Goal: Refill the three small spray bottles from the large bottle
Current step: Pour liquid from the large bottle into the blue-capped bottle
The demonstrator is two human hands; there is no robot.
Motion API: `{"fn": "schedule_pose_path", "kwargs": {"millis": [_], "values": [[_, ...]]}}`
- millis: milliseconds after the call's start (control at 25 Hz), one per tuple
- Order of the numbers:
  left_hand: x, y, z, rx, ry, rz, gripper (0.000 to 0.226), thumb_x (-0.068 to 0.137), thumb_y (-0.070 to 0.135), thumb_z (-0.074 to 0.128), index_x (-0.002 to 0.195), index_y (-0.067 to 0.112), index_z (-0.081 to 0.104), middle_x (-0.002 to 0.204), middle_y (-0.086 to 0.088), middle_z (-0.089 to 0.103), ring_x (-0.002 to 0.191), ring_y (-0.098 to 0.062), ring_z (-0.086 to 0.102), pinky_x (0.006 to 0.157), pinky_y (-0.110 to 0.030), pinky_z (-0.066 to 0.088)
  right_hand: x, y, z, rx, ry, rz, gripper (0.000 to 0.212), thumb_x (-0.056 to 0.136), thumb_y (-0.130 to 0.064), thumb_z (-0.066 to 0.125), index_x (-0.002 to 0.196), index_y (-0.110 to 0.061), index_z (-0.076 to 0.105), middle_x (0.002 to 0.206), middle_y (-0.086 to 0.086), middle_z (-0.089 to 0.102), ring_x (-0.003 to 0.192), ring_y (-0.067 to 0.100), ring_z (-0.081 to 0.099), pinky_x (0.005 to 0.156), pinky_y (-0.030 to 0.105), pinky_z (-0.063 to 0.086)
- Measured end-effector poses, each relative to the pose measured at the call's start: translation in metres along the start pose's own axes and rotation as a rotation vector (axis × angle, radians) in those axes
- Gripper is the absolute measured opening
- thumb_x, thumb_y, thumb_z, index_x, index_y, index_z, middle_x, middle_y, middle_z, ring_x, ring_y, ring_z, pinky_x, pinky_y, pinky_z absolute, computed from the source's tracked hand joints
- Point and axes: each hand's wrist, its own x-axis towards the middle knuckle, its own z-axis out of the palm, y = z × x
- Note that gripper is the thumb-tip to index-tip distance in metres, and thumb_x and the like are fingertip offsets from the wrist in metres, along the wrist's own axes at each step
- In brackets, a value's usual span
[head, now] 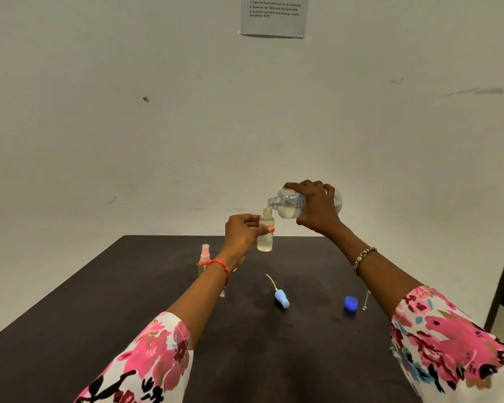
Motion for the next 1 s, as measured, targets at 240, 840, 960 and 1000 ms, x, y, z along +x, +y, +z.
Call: {"fn": "schedule_pose_path", "kwargs": {"millis": [240,840,960,1000], "values": [[0.001,-0.001,-0.001,-0.002,0.005,-0.004,0.048,0.073,0.011,0.075,0.117,0.001,0.058,0.120,-0.017,0.062,0.109,-0.031,0.060,0.093,-0.042,0.051,0.000,0.001,0.002,0.021,-0.002,0.000,0.069,0.062,-0.006,0.072,0.125,-0.024,0.051,0.115,0.007,0.057,0.111,0.028,0.046,0.098,0.039,0.022],[0.005,-0.019,0.003,-0.071,-0.012,-0.051,0.041,0.070,0.005,0.076,0.108,0.001,0.061,0.108,-0.017,0.066,0.094,-0.023,0.062,0.079,-0.034,0.055,-0.012,0.010,0.030,0.556,-0.141,0.276,0.069,0.053,0.000,0.075,0.117,-0.014,0.053,0.104,0.004,0.060,0.097,0.028,0.057,0.075,0.030,0.047],[0.008,-0.028,0.003,-0.071,-0.019,-0.082,0.041,0.070,0.006,0.077,0.108,0.002,0.062,0.108,-0.017,0.067,0.098,-0.025,0.064,0.078,-0.033,0.055,-0.031,0.019,0.045,0.704,-0.139,0.456,0.069,0.057,0.005,0.075,0.119,-0.012,0.053,0.105,0.005,0.057,0.094,0.023,0.053,0.061,0.020,0.042],[0.009,-0.031,0.004,-0.065,-0.019,-0.091,0.042,0.069,0.006,0.077,0.108,0.002,0.062,0.109,-0.017,0.067,0.100,-0.026,0.064,0.080,-0.035,0.055,-0.037,0.024,0.052,0.732,-0.150,0.508,0.069,0.057,0.005,0.075,0.119,-0.013,0.053,0.105,0.005,0.058,0.094,0.023,0.052,0.060,0.020,0.042]]}}
